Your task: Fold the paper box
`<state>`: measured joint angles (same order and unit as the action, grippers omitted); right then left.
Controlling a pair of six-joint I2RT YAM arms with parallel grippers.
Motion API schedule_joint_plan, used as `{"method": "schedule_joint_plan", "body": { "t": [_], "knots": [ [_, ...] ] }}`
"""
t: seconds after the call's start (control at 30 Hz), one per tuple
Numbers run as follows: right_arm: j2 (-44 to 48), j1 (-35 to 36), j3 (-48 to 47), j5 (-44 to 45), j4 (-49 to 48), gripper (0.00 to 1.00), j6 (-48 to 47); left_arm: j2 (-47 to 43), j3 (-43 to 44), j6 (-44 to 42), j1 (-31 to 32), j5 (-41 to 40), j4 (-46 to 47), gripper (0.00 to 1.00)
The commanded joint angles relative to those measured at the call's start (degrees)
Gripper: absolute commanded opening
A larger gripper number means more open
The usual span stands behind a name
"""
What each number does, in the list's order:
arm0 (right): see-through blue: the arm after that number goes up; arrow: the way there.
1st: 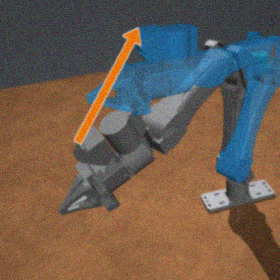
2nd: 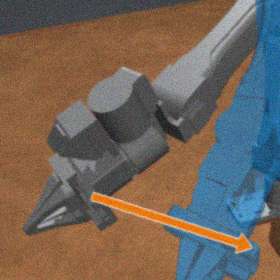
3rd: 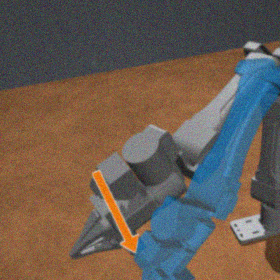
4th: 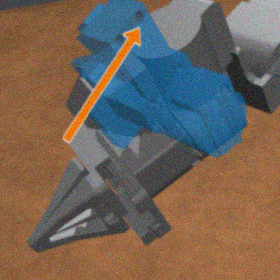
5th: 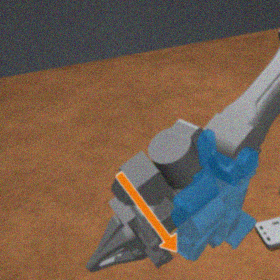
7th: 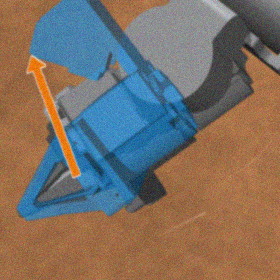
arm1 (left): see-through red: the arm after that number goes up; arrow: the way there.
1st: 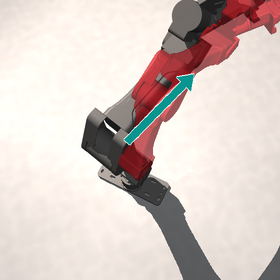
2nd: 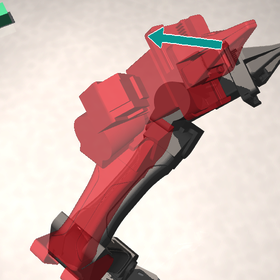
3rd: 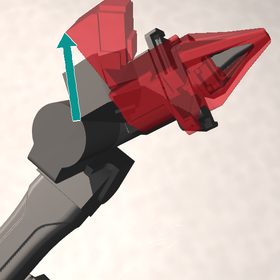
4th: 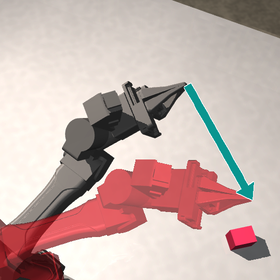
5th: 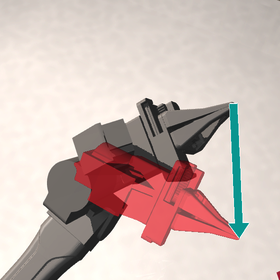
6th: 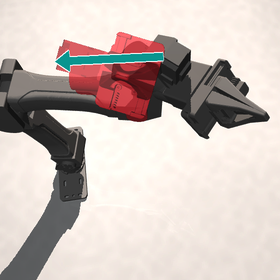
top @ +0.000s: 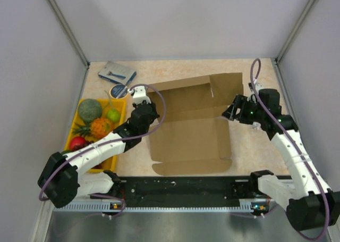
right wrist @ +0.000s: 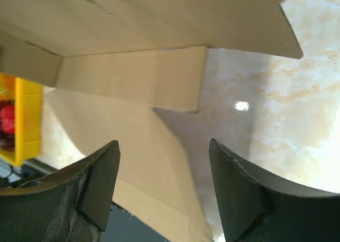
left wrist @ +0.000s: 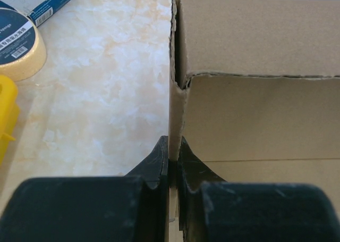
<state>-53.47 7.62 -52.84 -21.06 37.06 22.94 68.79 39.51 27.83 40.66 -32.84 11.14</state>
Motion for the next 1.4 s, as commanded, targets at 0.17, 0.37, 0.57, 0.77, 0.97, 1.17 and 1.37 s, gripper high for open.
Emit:
{"method": "schedule_joint_plan", "body": {
  "t": [0.17,0.37,0.57,0.77,0.97,1.17,1.37],
  "knots": [
    [-6.55,4.85,0.46,9.89,-11.13,0.61,1.67,-3.58,1.89,1.17,-0.15,0.32,1.6,0.0],
    [-9.98,9.25,-0.95,11.39,-14.03,0.44,4.04,-2.97,2.59,0.73,-0.15,-0.21,1.78,0.0],
    [-11.39,15.13,-1.83,15.86,-17.1,0.32,4.83,-2.53,2.77,0.55,-0.15,0.32,2.05,0.0],
    [-11.92,15.23,1.07,11.67,-25.61,0.42,8.78,-2.44,2.51,2.13,-0.24,1.46,1.87,0.0],
    [-14.29,15.59,2.04,10.16,-27.83,0.43,10.02,-3.05,2.33,3.89,-0.24,2.69,1.61,0.0],
    [-16.75,16.11,3.27,9.64,-29.41,0.4,10.11,-3.31,2.24,4.51,-0.32,2.69,1.26,0.0],
    [-18.42,16.11,8.8,9.01,-36.53,0.31,14.15,-3.58,1.1,7.14,-1.55,4.71,1.87,0.0]
  ]
}}
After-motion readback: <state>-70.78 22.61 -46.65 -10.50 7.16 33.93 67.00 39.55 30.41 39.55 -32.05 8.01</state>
